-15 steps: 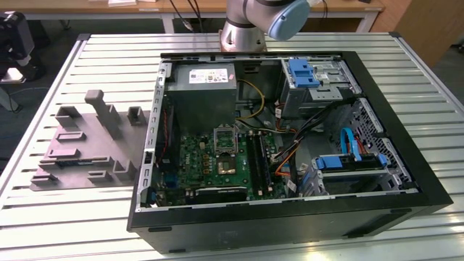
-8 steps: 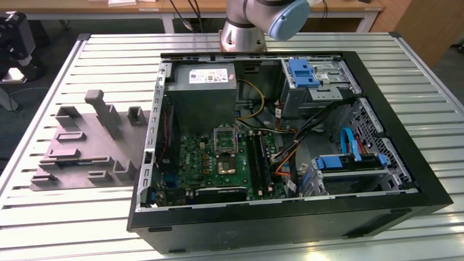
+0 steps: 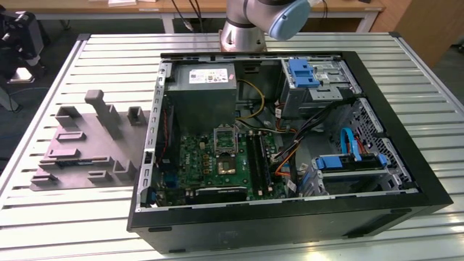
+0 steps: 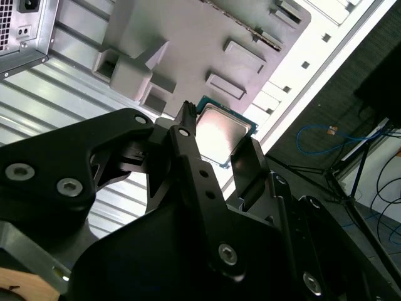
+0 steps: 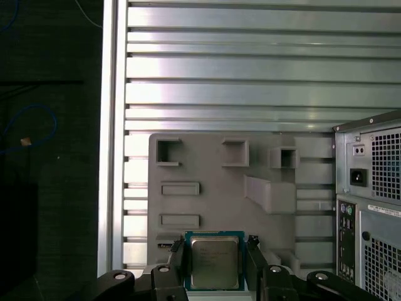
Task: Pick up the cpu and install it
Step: 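Pick up the cpu and move it towards the insertion slot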
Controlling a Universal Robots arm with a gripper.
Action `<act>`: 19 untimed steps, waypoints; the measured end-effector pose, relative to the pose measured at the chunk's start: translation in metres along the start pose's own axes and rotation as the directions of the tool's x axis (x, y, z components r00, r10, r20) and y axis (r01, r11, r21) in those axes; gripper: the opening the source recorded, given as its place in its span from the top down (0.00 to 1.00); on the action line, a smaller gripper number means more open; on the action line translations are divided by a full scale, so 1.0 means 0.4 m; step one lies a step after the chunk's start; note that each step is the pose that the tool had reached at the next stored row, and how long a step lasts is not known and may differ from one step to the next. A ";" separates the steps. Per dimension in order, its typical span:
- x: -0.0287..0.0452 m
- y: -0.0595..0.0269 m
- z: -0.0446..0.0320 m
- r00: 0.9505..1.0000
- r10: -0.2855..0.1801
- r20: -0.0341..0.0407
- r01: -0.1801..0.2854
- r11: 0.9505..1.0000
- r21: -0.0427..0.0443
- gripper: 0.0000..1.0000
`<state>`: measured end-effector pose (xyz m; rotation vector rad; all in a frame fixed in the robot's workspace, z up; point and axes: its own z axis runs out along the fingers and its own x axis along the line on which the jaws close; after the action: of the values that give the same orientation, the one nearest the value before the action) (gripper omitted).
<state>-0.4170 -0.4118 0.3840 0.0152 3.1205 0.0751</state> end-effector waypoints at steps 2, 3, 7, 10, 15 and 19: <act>-0.001 0.000 0.000 1.000 0.000 0.000 0.000 1.000 0.000 0.53; -0.002 0.000 0.000 1.000 0.000 0.000 0.000 1.000 0.000 0.53; -0.004 0.000 0.000 1.000 0.000 0.000 0.000 1.000 0.000 0.53; -0.007 0.000 0.000 1.000 0.000 0.000 0.000 1.000 0.000 0.53; -0.010 0.000 0.000 1.000 0.000 0.000 0.000 1.000 0.000 0.53; -0.012 0.000 0.000 1.000 0.000 0.000 0.000 1.000 0.000 0.53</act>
<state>-0.4122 -0.4118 0.3840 0.0152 3.1204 0.0750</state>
